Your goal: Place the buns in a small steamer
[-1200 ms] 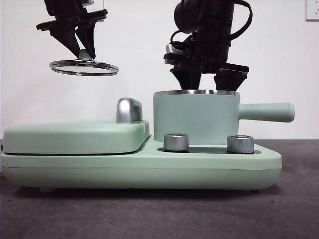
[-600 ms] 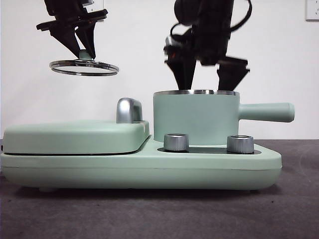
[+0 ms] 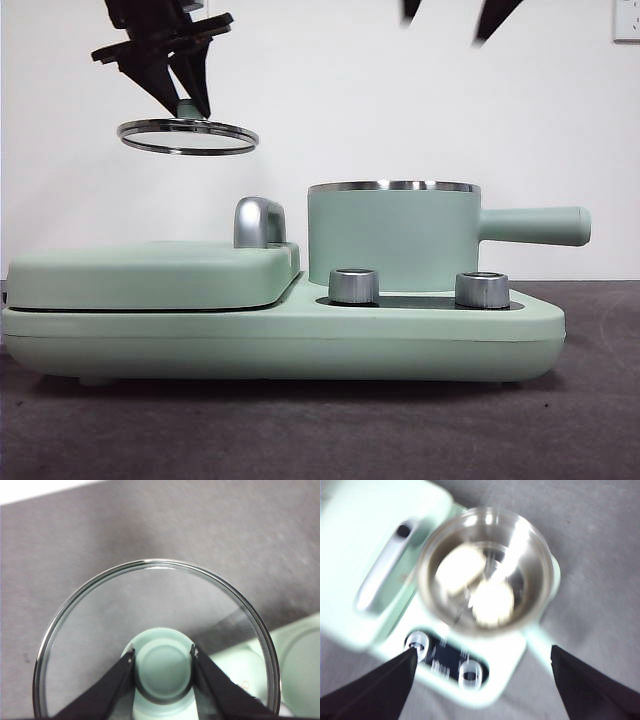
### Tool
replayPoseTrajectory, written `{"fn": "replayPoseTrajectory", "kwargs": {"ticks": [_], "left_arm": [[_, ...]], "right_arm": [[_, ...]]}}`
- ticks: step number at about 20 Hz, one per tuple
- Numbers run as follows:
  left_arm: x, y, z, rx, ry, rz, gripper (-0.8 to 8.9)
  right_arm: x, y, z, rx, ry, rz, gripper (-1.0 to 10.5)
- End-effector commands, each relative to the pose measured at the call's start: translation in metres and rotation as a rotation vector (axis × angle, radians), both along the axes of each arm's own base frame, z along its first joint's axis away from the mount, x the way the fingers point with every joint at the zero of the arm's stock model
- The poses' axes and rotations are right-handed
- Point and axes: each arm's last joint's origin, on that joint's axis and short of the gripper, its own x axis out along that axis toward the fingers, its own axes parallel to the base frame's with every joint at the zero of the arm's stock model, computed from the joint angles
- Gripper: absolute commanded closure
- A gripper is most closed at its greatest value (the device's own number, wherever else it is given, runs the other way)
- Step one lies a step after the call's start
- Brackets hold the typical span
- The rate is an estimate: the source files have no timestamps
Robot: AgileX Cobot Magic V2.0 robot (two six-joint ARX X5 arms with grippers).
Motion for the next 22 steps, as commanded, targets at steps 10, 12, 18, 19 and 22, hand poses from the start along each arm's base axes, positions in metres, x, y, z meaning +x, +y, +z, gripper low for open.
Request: {"fn": "replayPoseTrajectory", "kwargs": {"ticks": [10,12,18,19,22], "left_arm": [[-0.044,-0.092,0.013,-0.011,-0.024,-0.248,7.98],[-0.054,-0.108,0.012,-0.006,-0.017,-0.297,7.98],[-0.081,-0.147,0.013,-0.012,-0.027,-0.409,7.98],[-0.084,-0.152,0.013,-0.015,-0.030,-0.423,7.98],[-0.091,-0.163,0.014,-0.023,-0.045,-0.453,7.98]], "right_arm": [[-0.176,-0.094,-0.055,0.272,-0.246,-0.040,5.2],[-0.191,-0.106,-0.074,0.326,-0.311,-0.036,5.2],[-0.214,-0.123,-0.103,0.403,-0.407,-0.033,5.2],[-0.216,-0.125,-0.103,0.411,-0.416,-0.032,5.2],[-0.217,-0.126,-0.102,0.417,-0.424,-0.031,5.2]]}}
